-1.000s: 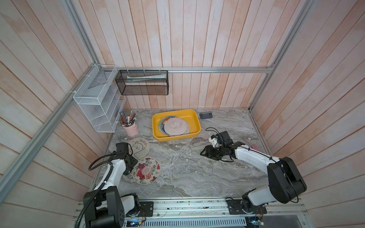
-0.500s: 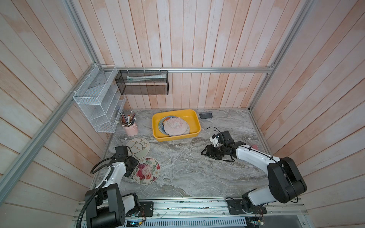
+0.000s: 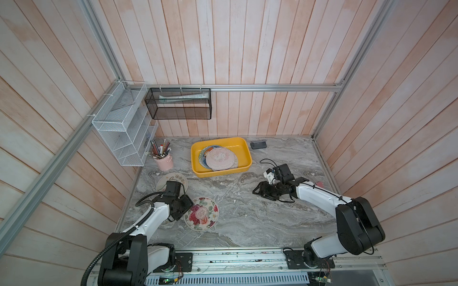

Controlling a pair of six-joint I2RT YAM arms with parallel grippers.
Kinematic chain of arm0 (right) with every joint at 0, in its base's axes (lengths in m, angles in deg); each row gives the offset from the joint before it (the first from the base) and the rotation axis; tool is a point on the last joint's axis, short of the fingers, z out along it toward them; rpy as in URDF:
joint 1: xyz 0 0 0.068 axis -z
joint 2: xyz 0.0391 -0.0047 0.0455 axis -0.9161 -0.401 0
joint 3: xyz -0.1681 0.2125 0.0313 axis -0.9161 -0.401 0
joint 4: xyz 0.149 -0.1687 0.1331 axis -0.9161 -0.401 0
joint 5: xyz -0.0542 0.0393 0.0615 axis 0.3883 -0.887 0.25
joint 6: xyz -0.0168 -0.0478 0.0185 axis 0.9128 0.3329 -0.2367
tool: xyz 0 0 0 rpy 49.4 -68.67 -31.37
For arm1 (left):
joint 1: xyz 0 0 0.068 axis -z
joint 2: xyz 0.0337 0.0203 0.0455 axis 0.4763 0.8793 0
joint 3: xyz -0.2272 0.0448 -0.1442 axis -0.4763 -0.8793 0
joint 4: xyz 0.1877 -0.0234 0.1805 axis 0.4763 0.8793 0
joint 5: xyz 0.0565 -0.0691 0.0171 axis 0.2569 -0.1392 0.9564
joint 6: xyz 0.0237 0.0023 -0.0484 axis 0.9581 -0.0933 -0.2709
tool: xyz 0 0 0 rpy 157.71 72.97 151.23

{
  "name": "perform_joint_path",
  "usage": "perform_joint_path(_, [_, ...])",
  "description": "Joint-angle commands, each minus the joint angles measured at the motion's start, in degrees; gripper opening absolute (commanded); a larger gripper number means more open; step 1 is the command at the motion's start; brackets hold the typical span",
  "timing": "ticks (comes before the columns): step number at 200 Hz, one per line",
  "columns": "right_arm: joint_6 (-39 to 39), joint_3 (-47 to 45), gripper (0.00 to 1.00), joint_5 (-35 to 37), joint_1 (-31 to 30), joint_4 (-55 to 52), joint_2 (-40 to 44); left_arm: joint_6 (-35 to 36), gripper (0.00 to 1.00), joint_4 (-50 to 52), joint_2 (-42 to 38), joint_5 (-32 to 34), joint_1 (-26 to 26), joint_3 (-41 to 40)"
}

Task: Put the coasters into the storage box
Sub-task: Move the coaster to the center of the board.

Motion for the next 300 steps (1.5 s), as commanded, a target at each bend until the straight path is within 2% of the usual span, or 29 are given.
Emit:
perform_joint_path(1, [0.5, 0.8, 0.62, -0.7, 0.3, -0.3, -0.8, -2.8, 0.71, 0.5, 4.1, -5.9, 5.2, 1.3])
perform_joint_path(39, [0.0, 0.7, 0.62, -0.8, 0.3, -0.1, -0.5, -1.1, 0.72, -4.6, 13.8, -10.4, 15.1, 7.1])
perform_joint_path(69, [-0.5, 0.3, 0.62, -1.0, -0.6, 0.6, -0.8, 2.5, 0.73, -3.7, 16.3, -8.9, 18.8, 12.0])
perform_joint_path(119, [-2.1, 0.5, 0.62, -1.8, -5.5, 3.1, -3.3, 11.9, 0.73, 4.0, 13.4, 2.1, 19.7, 11.7])
perform_joint_path(176, [-2.9, 3.3, 0.62, -0.5, -13.2, 3.8, -9.8, 11.1, 0.68, -1.1, 13.3, -1.1, 23.1, 8.5])
perform_joint_path(221, [-2.4, 3.7, 0.62, 1.4, -14.4, 2.2, -11.6, 9.2, 0.67, -3.4, 15.9, -2.7, 26.4, 9.1])
perform_joint_path(300, [-2.4, 4.0, 0.59, 3.2, -15.3, 1.4, -13.0, 9.0, 0.65, -3.2, 17.9, -3.0, 27.6, 8.9])
